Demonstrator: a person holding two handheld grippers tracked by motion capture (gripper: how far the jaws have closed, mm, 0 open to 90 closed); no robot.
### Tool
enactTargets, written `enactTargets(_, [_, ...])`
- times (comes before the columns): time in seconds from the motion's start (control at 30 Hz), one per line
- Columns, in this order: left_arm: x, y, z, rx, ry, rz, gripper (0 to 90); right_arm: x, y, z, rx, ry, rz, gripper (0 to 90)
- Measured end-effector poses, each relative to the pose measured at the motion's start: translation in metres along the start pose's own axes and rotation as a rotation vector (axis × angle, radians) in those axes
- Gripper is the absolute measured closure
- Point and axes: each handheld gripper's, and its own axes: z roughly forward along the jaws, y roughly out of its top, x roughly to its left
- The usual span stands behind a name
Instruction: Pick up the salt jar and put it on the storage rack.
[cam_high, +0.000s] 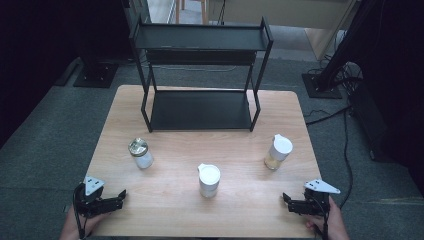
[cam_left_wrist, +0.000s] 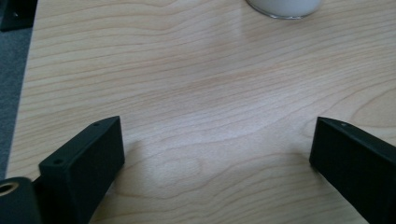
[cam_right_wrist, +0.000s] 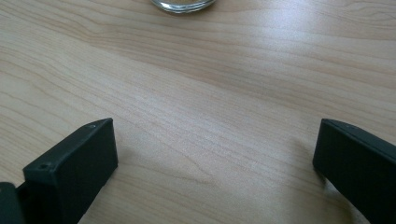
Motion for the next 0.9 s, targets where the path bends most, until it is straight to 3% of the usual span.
enactTargets(0.2, [-0.008, 0.005, 0.002, -0.003, 0.002, 0.012, 3.6, 0.000, 0.000, 0.000, 0.000, -0.001, 0.000, 0.0])
enactTargets(0.43, [-0.012, 0.010, 0.001, -0.032, -0.015, -0.004, 3.4, 0.000, 0.000, 0.000, 0.000, -0.001, 0.000, 0.0])
enactTargets(0.9, [-0.025, 0.031, 0.001, -0.052, -0.029, -0.004, 1.4, 0.000, 0.000, 0.000, 0.000, -0.003, 0.000, 0.0])
